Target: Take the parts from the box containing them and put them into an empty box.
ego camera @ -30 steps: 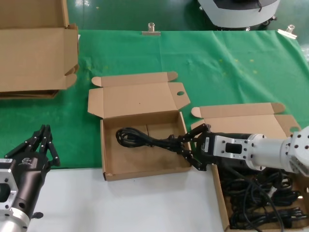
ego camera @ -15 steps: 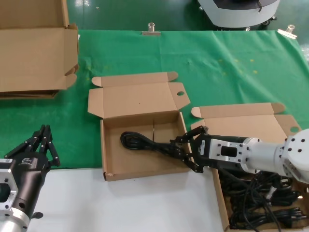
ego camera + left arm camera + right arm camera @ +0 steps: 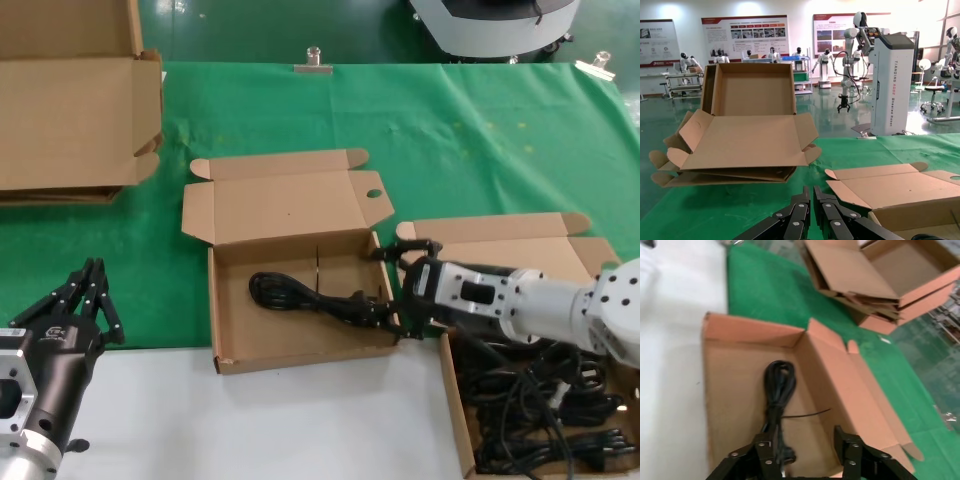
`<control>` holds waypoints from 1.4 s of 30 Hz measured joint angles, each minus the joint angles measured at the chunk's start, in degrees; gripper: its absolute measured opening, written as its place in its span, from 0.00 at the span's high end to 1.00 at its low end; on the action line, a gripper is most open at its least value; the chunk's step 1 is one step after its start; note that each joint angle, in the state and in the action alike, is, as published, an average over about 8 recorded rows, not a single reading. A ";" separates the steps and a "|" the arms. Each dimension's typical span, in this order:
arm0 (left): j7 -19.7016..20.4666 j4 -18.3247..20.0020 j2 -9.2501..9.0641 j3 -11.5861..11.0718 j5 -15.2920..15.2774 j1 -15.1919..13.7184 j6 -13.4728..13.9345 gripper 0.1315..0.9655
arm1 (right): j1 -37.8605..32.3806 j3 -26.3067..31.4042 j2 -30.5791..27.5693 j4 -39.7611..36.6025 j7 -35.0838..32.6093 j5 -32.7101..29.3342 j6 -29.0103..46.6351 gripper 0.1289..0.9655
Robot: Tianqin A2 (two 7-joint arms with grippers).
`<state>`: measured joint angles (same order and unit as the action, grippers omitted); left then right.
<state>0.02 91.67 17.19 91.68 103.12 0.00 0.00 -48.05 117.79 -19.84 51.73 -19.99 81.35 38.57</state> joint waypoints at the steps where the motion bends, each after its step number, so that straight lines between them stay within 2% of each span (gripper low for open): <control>1: 0.00 0.00 0.00 0.00 0.00 0.00 0.00 0.95 | 0.08 -0.13 -0.20 0.71 1.00 -0.15 -0.15 0.75; 9: 0.00 0.00 0.00 0.00 0.00 0.00 0.00 0.95 | 1.53 -1.70 -2.79 7.46 10.29 -1.91 -1.64 0.55; 10: 0.00 0.00 0.00 0.00 0.00 0.00 0.00 0.95 | 1.79 -1.98 -3.15 8.22 11.48 -2.13 -1.88 0.55; 18: 0.00 0.00 0.00 0.00 0.00 0.00 0.00 0.95 | 4.90 -4.94 -6.31 14.46 20.76 -3.44 -3.90 0.30; 27: 0.00 0.00 0.00 0.00 0.00 0.00 0.00 0.95 | 10.57 -8.99 -10.38 22.45 27.43 -2.60 -5.84 0.12; 36: 0.00 0.00 0.00 0.00 0.00 0.00 0.00 0.94 | 13.24 -10.57 -11.75 25.20 27.26 -0.75 -6.65 0.02; 42: 0.00 0.00 0.00 0.00 0.00 0.00 0.00 0.94 | 14.52 -11.15 -11.24 25.75 26.99 0.07 -7.82 0.02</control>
<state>0.02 91.67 17.19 91.68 103.12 0.00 0.00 -33.53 106.64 -31.08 77.48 7.00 81.43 30.75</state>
